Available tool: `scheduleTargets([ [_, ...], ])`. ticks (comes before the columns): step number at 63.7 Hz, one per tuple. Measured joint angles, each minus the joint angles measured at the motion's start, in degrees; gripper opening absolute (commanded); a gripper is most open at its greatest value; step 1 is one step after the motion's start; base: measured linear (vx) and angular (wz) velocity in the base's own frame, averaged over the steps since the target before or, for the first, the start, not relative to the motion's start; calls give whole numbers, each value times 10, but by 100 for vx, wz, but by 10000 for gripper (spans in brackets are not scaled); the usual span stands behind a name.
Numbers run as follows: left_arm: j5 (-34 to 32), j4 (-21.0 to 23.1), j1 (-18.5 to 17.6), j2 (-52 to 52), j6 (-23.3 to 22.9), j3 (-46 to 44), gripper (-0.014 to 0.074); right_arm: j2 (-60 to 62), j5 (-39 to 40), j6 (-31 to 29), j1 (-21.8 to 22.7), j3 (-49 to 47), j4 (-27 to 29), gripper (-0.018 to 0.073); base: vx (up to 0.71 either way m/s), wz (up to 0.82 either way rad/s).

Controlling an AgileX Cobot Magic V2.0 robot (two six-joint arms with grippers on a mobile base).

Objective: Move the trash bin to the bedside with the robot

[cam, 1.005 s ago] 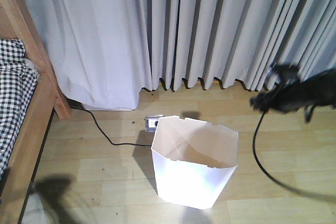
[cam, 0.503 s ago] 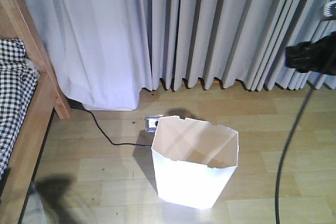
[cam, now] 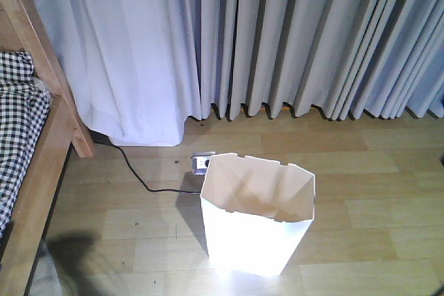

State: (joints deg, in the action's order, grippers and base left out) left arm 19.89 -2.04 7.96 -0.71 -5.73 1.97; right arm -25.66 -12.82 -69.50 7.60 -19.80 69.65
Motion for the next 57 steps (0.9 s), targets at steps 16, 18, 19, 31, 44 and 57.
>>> scheduleTargets([
  [16, 0, 0, 0, 0, 0, 0, -6, 97, 36, 0, 0, 67, 80, 462, 0, 0],
  [18, 0, 0, 0, 0, 0, 0, -6, 97, 39, 0, 0, 67, 84, 452, 0, 0],
  [19, 0, 0, 0, 0, 0, 0, -6, 97, 41, 0, 0, 67, 86, 445, 0, 0],
  [31, 0, 0, 0, 0, 0, 0, -6, 97, 47, 0, 0, 67, 122, 372, 0, 0],
  [44, 0, 0, 0, 0, 0, 0, -6, 97, 44, -2, 0, 67, 132, 55, 0, 0],
  [57, 0, 0, 0, 0, 0, 0, -6, 97, 40, -5, 0, 67, 127, -11, 0, 0],
])
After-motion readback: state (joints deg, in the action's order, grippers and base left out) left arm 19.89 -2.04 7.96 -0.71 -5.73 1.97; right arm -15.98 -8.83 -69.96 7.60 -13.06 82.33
